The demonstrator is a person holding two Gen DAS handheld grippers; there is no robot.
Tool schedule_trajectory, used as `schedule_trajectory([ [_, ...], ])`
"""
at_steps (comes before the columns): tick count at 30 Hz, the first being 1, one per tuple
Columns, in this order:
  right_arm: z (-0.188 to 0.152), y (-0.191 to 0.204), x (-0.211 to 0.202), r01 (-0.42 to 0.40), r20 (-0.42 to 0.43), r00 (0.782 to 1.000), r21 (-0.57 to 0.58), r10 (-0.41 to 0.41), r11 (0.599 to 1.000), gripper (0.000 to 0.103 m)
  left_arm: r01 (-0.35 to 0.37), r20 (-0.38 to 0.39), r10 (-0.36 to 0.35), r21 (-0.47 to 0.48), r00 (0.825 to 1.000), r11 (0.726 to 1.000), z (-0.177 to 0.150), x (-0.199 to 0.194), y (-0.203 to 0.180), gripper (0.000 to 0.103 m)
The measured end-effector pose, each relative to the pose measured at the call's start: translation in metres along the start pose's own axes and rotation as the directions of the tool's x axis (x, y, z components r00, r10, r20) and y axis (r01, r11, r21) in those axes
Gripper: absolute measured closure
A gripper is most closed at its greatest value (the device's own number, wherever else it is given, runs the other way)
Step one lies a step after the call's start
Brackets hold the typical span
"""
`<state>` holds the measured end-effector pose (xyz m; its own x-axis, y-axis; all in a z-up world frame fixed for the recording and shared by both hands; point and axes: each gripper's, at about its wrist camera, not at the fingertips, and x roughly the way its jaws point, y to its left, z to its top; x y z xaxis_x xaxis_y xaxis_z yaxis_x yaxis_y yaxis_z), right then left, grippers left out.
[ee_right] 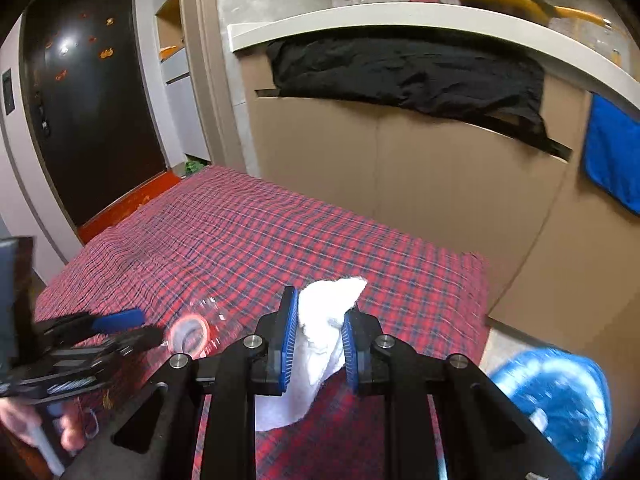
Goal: Collect trash
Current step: 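Grasp the white tissue with the right tool while the left tool grasps the bagged tape roll, then carry the bagged tape roll and white tissue over the blue bin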
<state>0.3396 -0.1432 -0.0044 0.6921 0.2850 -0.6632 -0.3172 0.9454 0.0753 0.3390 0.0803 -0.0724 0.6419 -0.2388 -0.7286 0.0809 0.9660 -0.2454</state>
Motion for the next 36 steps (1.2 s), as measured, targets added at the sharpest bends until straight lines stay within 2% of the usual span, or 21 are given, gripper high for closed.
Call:
schedule_trajectory([
  [3, -0.01, -0.011, -0.013, -0.008, 0.001, 1.0, 0.02, 0.008, 1.0, 0.085, -0.095, -0.017, 0.096, 0.049, 0.995, 0.994, 0.0, 0.018, -0.01, 0.055],
  [6, -0.021, -0.021, -0.019, -0.006, -0.006, 1.0, 0.029, 0.007, 1.0, 0.084, -0.068, -0.031, 0.068, -0.007, 0.997, 0.998, 0.0, 0.026, -0.008, 0.05],
  [9, -0.029, -0.028, -0.021, -0.004, -0.013, 1.0, 0.043, 0.005, 0.999, 0.084, -0.015, -0.077, 0.011, -0.057, 0.997, 0.998, 0.0, 0.034, -0.013, 0.048],
  [13, -0.036, -0.037, -0.028, -0.006, -0.007, 1.0, 0.071, 0.007, 0.997, 0.084, -0.054, -0.077, 0.054, -0.002, 0.996, 0.999, -0.001, 0.037, -0.032, 0.049],
  [14, -0.037, -0.039, -0.032, -0.003, -0.003, 1.0, 0.073, 0.004, 0.997, 0.084, -0.06, -0.065, 0.059, -0.006, 0.996, 0.998, -0.001, 0.036, -0.035, 0.049],
  [16, -0.039, -0.043, -0.037, 0.003, 0.003, 1.0, 0.073, -0.003, 0.997, 0.084, -0.051, -0.053, 0.05, -0.019, 0.997, 0.999, 0.0, 0.035, -0.038, 0.064],
  [24, -0.049, -0.05, -0.052, 0.011, 0.017, 1.0, 0.091, -0.013, 0.996, 0.084, -0.086, 0.029, 0.086, 0.007, 0.996, 0.996, -0.006, 0.005, -0.047, 0.083],
  [29, -0.05, -0.046, -0.064, 0.009, 0.039, 0.999, 0.075, -0.012, 0.997, 0.084, -0.093, 0.105, 0.09, 0.022, 0.99, 0.995, -0.008, -0.029, -0.059, 0.085],
  [33, -0.048, -0.043, -0.081, 0.007, 0.076, 0.997, 0.06, -0.011, 0.998, 0.084, -0.114, 0.192, 0.101, 0.061, 0.976, 0.992, -0.007, -0.059, -0.081, 0.085],
  [36, -0.046, -0.042, -0.095, 0.021, 0.104, 0.994, 0.044, -0.025, 0.999, 0.084, -0.109, 0.257, 0.083, 0.089, 0.963, 0.99, -0.007, -0.084, -0.1, 0.086],
])
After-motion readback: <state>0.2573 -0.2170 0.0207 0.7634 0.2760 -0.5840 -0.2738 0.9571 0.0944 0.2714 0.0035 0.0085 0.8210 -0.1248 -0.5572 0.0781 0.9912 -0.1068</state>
